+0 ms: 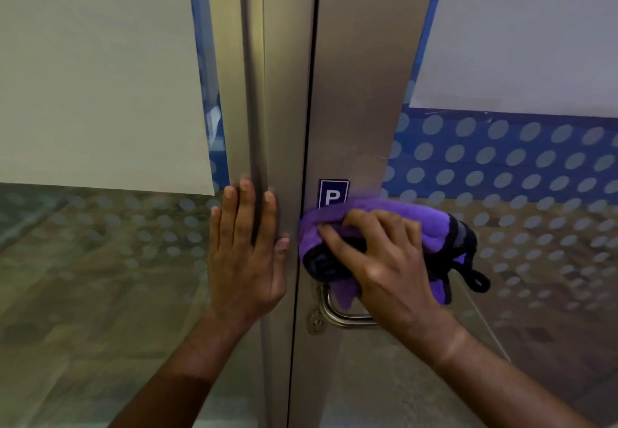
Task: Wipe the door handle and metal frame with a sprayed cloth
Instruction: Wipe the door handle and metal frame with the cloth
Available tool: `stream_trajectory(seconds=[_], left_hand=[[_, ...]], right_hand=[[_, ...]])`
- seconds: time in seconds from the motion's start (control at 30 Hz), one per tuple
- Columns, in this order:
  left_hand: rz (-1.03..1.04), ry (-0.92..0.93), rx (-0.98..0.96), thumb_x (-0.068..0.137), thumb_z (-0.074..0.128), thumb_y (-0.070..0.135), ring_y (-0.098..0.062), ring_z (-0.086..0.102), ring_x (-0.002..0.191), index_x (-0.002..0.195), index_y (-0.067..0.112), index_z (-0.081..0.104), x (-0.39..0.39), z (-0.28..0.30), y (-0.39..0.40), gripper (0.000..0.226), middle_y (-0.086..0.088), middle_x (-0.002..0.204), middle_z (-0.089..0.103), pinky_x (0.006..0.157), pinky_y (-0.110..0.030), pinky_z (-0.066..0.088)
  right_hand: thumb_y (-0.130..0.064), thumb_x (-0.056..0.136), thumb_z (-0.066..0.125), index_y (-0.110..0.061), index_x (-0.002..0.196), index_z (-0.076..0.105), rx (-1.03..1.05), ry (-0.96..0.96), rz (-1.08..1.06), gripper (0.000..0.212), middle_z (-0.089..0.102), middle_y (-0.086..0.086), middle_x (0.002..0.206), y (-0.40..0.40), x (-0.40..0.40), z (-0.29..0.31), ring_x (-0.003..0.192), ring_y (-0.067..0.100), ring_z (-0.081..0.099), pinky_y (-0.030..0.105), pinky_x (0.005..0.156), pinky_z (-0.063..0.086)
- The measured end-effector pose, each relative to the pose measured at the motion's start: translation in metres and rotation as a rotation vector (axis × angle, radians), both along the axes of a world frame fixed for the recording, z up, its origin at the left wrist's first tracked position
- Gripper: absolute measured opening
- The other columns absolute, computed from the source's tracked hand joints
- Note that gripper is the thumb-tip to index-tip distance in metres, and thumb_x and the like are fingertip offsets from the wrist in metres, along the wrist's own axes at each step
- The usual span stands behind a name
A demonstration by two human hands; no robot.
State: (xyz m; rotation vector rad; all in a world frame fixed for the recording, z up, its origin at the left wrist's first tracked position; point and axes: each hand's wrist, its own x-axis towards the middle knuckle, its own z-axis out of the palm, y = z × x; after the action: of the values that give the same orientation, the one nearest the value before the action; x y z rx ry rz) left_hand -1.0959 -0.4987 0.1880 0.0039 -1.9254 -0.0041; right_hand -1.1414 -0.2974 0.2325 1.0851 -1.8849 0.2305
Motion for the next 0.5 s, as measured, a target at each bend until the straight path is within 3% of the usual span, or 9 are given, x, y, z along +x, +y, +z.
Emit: stream_trajectory(seconds=[0.13,0.27,0.33,0.5], left_hand=[[-0.003,-0.007,-0.006,0.098,0.039,0.03,-0.021,-0.011,0.154,0.158,0.019,-0.001,0.001,0.001,-0.001,0.073,0.0,0.166,-0.016,0.126,-0.04,-0.004],[-0.012,-0.01,0.002,0.098,0.04,0.03,-0.021,-0.011,0.154,0.158,0.018,-0.001,0.001,0.0,0.0,0.074,0.0,0.166,-0.016,0.126,-0.041,-0.004],[-0.008,-0.013,0.001,0.098,0.04,0.03,-0.021,-0.011,0.154,0.158,0.018,0.0,0.001,0.0,-0.001,0.073,0.0,0.166,-0.016,0.126,-0.041,-0.004],[0.004,0.009,0.001,0.1,0.037,0.032,-0.023,-0.009,0.155,0.158,0.017,0.001,-0.003,-0.003,-0.001,0.07,-0.002,0.167,-0.014,0.126,-0.042,-0.003]], right_hand=[[-0.039,0.08,0.063,-0.016,0.112,0.074,0.063,-0.1,0.001,0.04,0.067,0.015,0.106,0.023,-0.004,-0.016,0.102,0.029,0.048,0.039,0.08,0.033],[-0.005,0.077,0.079,-0.008,0.117,0.068,-0.297,-0.102,-0.006,0.042,0.059,0.021,0.109,0.006,-0.005,0.001,0.101,0.035,0.051,0.045,0.079,0.041],[-0.004,0.08,0.079,-0.006,0.119,0.068,-0.37,-0.06,0.015,0.041,0.059,0.021,0.115,-0.007,-0.005,0.012,0.107,0.034,0.05,0.047,0.085,0.045],[-0.011,0.084,0.072,-0.005,0.123,0.066,-0.102,-0.084,0.052,0.04,0.057,0.018,0.122,0.009,-0.005,-0.002,0.111,0.033,0.05,0.046,0.088,0.046]])
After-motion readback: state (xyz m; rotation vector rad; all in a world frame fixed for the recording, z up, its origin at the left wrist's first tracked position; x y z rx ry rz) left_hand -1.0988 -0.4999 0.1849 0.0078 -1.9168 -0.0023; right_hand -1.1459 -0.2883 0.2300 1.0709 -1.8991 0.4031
